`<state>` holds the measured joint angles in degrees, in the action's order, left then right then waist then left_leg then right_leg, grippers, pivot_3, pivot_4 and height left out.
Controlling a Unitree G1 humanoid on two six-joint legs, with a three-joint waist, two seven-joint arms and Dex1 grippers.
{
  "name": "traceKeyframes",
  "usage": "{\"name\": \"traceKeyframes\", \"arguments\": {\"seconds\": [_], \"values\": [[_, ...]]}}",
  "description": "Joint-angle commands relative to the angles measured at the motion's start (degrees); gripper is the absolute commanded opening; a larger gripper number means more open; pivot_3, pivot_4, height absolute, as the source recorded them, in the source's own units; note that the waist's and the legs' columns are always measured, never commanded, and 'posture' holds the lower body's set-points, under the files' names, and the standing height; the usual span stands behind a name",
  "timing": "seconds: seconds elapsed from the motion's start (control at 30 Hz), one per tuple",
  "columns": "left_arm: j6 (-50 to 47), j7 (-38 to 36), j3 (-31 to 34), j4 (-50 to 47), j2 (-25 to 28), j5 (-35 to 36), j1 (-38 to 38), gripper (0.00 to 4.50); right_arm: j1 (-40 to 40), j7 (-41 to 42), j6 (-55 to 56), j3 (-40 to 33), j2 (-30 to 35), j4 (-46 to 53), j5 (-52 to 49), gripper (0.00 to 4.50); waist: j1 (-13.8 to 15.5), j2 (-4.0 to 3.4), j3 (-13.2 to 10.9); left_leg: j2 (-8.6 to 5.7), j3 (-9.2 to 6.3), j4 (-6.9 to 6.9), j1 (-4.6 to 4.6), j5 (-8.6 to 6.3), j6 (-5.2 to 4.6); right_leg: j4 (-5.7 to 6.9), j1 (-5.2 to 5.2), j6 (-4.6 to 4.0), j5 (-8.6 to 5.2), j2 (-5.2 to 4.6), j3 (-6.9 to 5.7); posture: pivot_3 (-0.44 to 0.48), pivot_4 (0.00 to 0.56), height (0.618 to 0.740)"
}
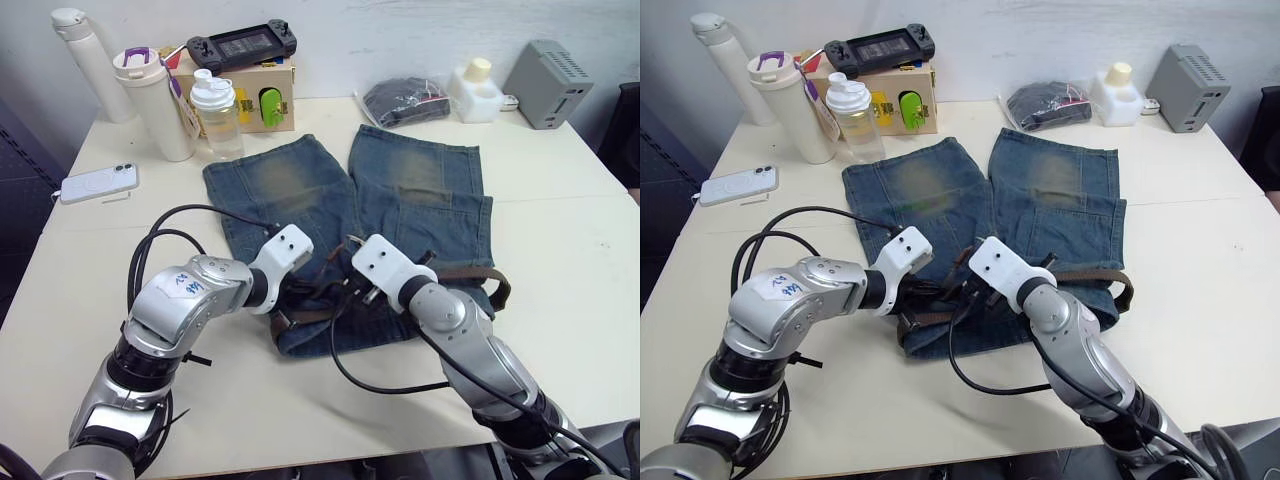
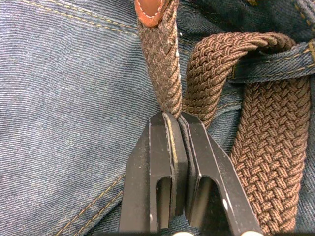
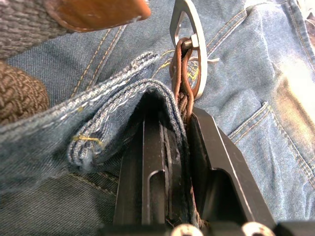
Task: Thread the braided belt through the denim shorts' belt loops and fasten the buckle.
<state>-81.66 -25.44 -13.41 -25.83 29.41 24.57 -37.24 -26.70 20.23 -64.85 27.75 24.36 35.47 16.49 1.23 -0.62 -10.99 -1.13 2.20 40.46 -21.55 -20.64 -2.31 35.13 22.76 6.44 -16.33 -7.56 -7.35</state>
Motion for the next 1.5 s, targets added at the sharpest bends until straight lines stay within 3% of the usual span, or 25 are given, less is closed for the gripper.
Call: {"name": "traceKeyframes", "arguments": {"seconds": [0.03, 0.77, 1.5], "values": [[0.78, 0.66, -0.26, -1.58, -0.74, -0.06, -0.16, 0.0, -1.08, -0.78, 1.29, -0.94, -0.15, 0.96, 0.63, 0.01, 0.0, 0.0, 0.0, 0.0, 0.0, 0.0, 0.0, 0.0, 0.0, 0.0, 0.0, 0.0, 0.0, 0.0, 0.0, 0.0, 0.15, 0.69], [0.35, 3.33, 0.29, -0.95, -4.99, 0.0, -1.63, 0.0, -0.49, 0.67, 1.01, 2.06, 1.0, 2.0, 0.44, 0.01, 0.02, 0.0, 0.0, 0.0, 0.0, 0.0, 0.0, 0.0, 0.0, 0.0, 0.0, 0.0, 0.0, 0.0, 0.0, 0.0, 0.15, 0.69], [-1.11, 2.96, 1.99, -1.83, -3.36, 0.49, -1.5, 0.0, -0.39, 0.63, 1.49, 3.42, 1.8, 1.51, 1.18, 0.01, -0.03, 0.0, 0.0, 0.0, 0.0, 0.0, 0.0, 0.0, 0.0, -0.01, 0.0, 0.0, 0.0, 0.0, 0.0, 0.0, 0.15, 0.69]]}}
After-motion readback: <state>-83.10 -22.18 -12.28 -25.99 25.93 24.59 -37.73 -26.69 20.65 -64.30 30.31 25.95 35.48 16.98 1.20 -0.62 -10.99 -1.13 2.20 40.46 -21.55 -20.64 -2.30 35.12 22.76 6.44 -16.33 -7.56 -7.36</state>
